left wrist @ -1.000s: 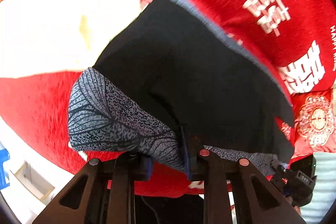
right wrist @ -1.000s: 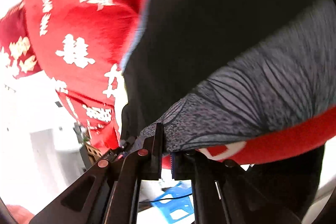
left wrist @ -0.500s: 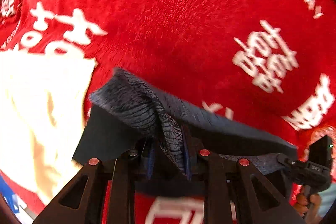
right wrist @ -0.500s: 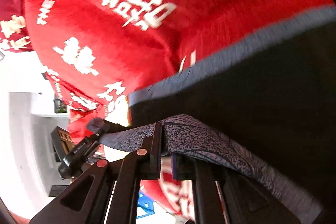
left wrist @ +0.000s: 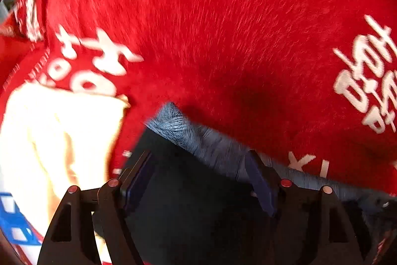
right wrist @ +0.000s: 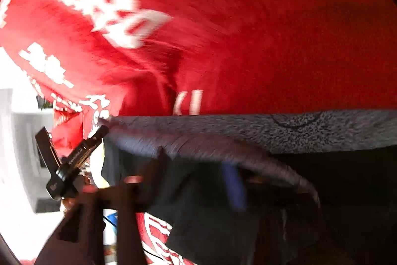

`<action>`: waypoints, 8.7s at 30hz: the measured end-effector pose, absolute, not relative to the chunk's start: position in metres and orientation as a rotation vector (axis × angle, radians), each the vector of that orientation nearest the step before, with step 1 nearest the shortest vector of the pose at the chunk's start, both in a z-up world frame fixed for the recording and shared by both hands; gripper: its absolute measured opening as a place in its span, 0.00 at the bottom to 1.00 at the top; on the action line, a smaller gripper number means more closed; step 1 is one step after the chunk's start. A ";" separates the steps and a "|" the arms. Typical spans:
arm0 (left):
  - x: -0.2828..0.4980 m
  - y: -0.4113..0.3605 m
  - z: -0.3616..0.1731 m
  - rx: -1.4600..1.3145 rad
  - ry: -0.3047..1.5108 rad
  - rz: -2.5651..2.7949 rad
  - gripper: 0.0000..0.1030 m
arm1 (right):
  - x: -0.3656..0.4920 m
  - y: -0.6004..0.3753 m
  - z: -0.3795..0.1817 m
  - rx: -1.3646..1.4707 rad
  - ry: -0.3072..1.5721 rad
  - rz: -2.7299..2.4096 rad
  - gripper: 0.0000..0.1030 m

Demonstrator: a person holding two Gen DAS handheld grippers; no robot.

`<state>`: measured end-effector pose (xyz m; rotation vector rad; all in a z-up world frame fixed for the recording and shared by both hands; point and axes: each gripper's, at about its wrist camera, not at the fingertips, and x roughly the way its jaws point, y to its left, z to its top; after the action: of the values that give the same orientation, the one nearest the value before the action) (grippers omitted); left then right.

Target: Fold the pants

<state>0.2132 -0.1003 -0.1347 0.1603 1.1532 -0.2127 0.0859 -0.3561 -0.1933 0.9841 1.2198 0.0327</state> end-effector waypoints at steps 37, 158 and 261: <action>-0.070 -0.254 -0.133 0.546 1.321 -0.846 0.82 | -0.285 -0.342 -0.122 0.998 1.149 -0.578 0.65; 0.187 -0.078 -0.218 0.493 1.247 -0.265 0.91 | -0.065 -0.277 -0.222 1.203 1.121 0.038 0.55; -0.060 -0.429 -0.180 0.658 1.282 -0.620 0.97 | -0.299 -0.562 -0.191 1.171 0.950 -0.591 0.51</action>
<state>-0.0598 -0.4295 -0.1796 0.6582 1.2820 -0.6197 -0.2992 -0.5623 -0.1911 1.1711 0.9496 -0.5909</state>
